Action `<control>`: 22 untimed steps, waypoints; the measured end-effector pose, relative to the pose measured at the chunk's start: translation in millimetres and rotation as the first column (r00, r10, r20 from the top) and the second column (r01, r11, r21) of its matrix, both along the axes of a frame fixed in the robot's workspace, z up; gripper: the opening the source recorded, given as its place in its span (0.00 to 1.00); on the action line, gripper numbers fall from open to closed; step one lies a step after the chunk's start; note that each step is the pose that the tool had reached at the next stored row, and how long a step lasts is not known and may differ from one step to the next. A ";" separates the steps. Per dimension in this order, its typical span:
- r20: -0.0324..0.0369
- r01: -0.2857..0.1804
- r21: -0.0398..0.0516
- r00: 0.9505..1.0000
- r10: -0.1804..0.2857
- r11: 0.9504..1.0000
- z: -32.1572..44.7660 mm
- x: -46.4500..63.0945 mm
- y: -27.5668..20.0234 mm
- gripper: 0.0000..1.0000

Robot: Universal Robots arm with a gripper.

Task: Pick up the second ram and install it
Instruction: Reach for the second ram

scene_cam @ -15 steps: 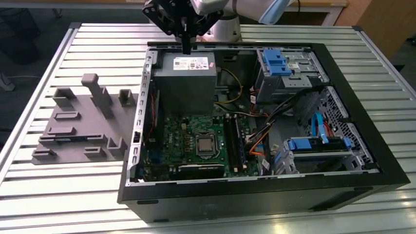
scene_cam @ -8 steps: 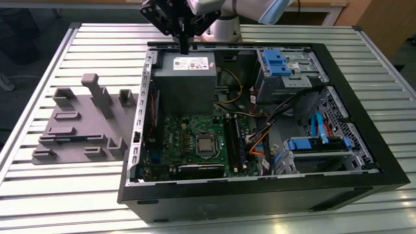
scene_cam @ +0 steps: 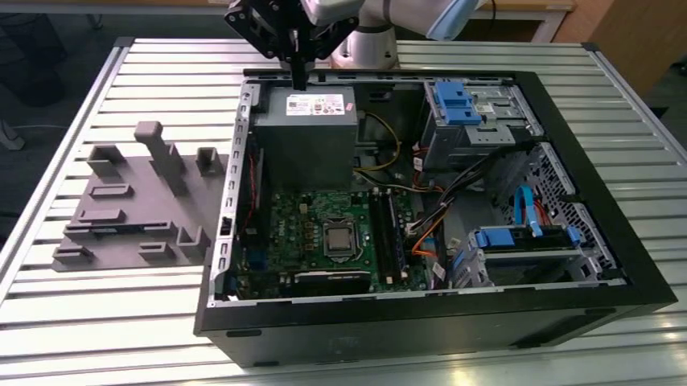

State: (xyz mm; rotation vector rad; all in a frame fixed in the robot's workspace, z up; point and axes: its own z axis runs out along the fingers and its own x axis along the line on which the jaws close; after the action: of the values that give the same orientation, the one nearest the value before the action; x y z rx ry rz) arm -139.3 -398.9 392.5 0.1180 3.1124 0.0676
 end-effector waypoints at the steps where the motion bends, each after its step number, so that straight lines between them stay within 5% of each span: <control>1: 0.000 0.000 0.000 1.000 0.000 1.000 0.0 -0.7 0.0 0.11; 22: 0.000 0.000 0.000 1.000 0.000 1.000 -0.9 -11.5 0.0 0.11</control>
State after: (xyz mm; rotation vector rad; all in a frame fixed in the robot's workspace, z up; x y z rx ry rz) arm -150.8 -398.9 391.6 0.1180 3.1124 0.0678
